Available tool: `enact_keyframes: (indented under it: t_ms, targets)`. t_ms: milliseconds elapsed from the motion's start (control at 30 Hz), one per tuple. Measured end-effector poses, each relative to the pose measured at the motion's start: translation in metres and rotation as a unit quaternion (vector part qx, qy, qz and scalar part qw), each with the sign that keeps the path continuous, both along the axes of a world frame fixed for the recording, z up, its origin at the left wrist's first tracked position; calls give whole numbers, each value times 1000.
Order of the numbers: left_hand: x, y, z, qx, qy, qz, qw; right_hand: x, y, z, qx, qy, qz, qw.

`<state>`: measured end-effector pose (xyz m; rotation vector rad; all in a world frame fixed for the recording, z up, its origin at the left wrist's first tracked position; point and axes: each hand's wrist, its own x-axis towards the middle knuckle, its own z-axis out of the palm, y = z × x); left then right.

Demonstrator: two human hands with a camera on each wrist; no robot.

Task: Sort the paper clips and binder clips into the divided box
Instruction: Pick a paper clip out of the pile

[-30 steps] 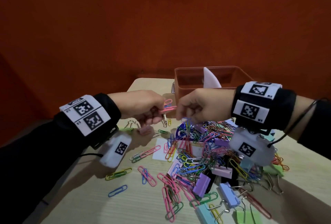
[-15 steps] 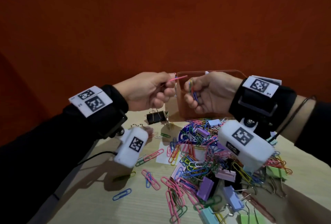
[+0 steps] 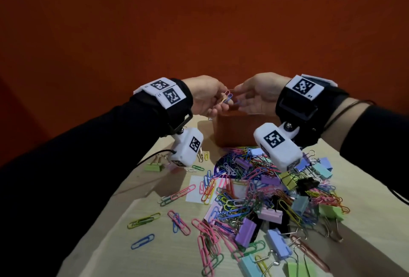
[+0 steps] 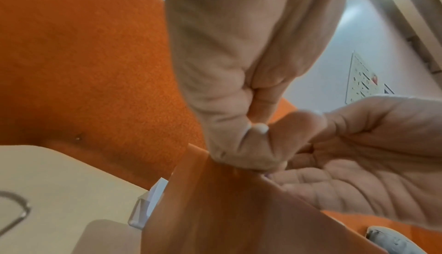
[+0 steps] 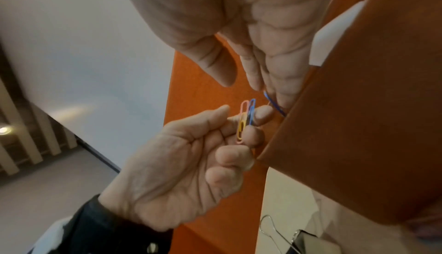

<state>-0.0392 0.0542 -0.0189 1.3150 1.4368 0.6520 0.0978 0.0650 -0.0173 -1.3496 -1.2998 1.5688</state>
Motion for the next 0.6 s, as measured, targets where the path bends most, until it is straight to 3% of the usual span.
enact_keyframes:
  t_ms: [100, 167, 333, 400, 500, 600]
  targets:
    - [-1, -2, 1, 28, 14, -5, 999, 1, -4, -1, 35, -30, 0, 999]
    - [-4, -7, 0, 46, 20, -9, 999, 2, -9, 0, 103, -95, 2, 990]
    - [-18, -23, -3, 116, 81, -21, 990, -1, -28, -1, 269, -233, 81, 931]
    - [-32, -33, -5, 145, 146, -37, 978, -4, -34, -6, 320, -290, 131, 892]
    - [-55, -53, -12, 156, 257, -85, 950, -11, -43, -16, 385, -430, 207, 790]
    - [-74, -78, -25, 102, 349, -157, 918, -23, -61, -21, 393, -479, 330, 712]
